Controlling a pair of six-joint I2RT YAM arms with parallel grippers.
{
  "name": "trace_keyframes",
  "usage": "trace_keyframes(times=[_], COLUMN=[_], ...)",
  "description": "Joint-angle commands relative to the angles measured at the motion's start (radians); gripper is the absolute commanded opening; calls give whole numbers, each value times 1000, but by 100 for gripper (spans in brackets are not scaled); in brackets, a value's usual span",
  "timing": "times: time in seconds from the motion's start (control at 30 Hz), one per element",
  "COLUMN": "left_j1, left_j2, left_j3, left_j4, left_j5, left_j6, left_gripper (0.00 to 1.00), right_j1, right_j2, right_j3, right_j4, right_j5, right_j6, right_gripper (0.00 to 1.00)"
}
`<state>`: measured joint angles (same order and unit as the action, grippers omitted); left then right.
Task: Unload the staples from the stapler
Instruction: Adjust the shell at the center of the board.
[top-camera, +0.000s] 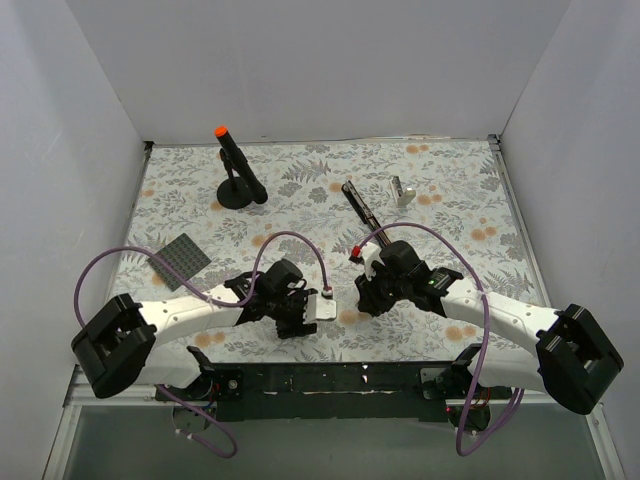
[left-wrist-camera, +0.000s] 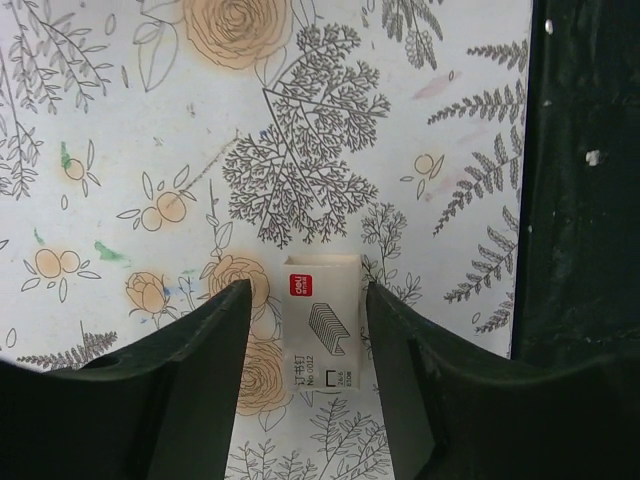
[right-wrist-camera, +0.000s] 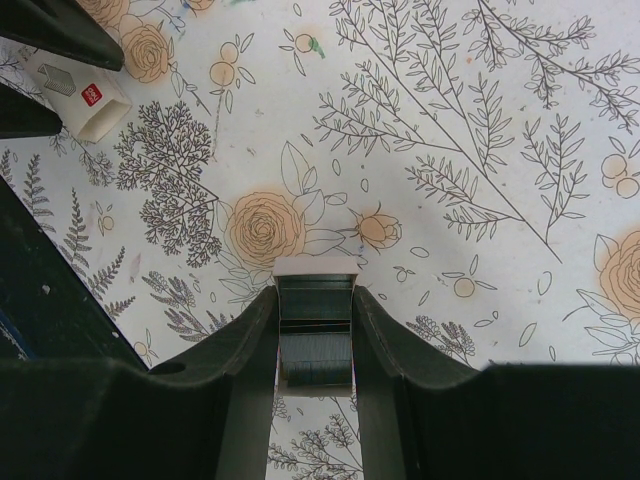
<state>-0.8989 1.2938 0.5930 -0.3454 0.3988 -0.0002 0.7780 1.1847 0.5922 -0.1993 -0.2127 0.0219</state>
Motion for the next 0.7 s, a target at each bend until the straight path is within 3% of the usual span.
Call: trace_keyframes(times=[0.0, 0.03, 0.2, 0.23, 0.27, 0.3, 0.37, 0.4, 0.47, 0.57, 0.6, 0.63, 0.67], left_j1=[-6, -5, -5, -5, -6, -2, 5, 14, 25, 118, 252, 321, 387], left_j2=[-65, -91, -220, -244, -275, -281, -269, -258, -254, -280, -284, -281, -277], left_j3=[-1, 1, -12, -15, -16, -4, 33, 80, 111, 149, 162, 175, 177], left_j4=[46, 48, 97, 129, 155, 176, 151, 91, 36, -39, -79, -102, -121], left_j5=[-9, -15, -133, -208, -285, -446, -579, -762, -842, -734, -648, -480, -427], left_j6=[-109, -127, -318, -380, -458, -578, -700, -851, -952, -1156, -1196, -1278, -1316], left_gripper=[51, 65, 84, 98, 98, 98, 98, 98, 98, 98, 98, 98, 98], right_j1=[-5, -6, -2, 0, 3, 15, 29, 47, 63, 98, 124, 136, 147], right_j2=[-2, -2, 1, 3, 6, 7, 26, 36, 73, 124, 134, 150, 153], right_j3=[3, 0, 0, 3, 11, 17, 43, 56, 80, 124, 145, 155, 159], right_j4=[37, 38, 49, 49, 49, 49, 40, 26, 11, -21, -35, -41, -43], right_j5=[-11, -16, -60, -71, -74, -76, -82, -80, -80, -86, -82, -74, -67], right_j6=[-7, -8, -19, -19, -49, -60, -83, -112, -141, -204, -220, -255, -270], right_gripper=[16, 16, 16, 16, 16, 16, 16, 16, 16, 16, 16, 16, 16])
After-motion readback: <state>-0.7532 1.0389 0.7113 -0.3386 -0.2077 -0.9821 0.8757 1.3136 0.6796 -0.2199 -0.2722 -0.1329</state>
